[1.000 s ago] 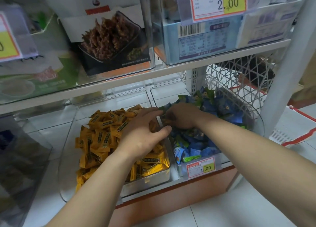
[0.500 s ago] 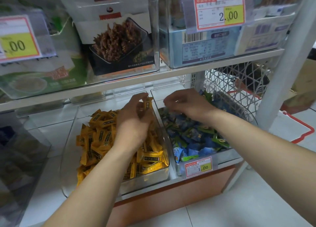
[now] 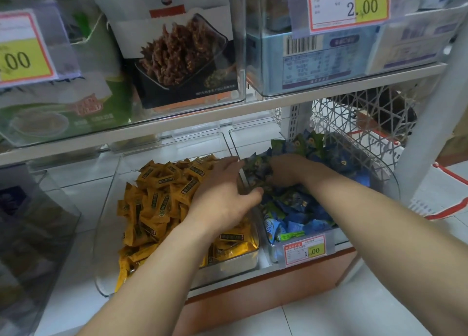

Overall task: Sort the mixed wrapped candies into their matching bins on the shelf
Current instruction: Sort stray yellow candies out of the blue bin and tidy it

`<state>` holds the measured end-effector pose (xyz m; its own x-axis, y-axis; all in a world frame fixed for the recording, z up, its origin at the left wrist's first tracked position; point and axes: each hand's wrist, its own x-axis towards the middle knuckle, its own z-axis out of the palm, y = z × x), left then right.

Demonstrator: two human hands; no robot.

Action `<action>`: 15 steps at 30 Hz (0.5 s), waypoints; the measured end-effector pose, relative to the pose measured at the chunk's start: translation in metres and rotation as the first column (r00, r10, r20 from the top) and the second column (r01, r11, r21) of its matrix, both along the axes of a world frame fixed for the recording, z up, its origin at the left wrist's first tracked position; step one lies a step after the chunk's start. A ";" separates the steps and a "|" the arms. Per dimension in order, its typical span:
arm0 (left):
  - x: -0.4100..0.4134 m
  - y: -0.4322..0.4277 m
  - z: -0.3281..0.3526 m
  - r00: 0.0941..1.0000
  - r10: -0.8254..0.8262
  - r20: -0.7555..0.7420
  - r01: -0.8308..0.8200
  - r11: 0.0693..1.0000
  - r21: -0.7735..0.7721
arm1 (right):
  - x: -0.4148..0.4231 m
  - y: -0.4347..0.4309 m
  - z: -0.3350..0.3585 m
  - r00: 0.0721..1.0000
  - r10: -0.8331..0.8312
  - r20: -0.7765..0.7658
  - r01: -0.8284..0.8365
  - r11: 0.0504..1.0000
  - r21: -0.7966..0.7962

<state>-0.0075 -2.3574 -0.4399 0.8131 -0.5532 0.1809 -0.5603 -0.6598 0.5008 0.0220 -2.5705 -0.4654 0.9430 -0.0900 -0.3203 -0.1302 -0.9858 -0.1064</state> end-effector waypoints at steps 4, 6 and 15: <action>0.001 0.004 -0.001 1.000 -0.021 -0.020 0.020 0.999 -0.029 | -0.005 -0.011 -0.004 0.999 -0.010 -0.039 0.016 0.989 0.148; 0.000 0.004 -0.001 1.000 -0.021 -0.018 0.020 0.999 -0.034 | -0.008 -0.014 -0.005 0.999 -0.010 -0.037 0.016 0.982 0.189; 0.002 0.007 -0.001 0.997 -0.037 -0.068 0.033 0.997 -0.065 | -0.016 -0.010 -0.001 1.000 0.027 0.007 -0.028 0.940 0.339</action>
<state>-0.0052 -2.3507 -0.4410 0.8053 -0.5706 0.1613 -0.5452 -0.6056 0.5796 0.0062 -2.5809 -0.4660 0.9445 0.0491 -0.3249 -0.1032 -0.8945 -0.4350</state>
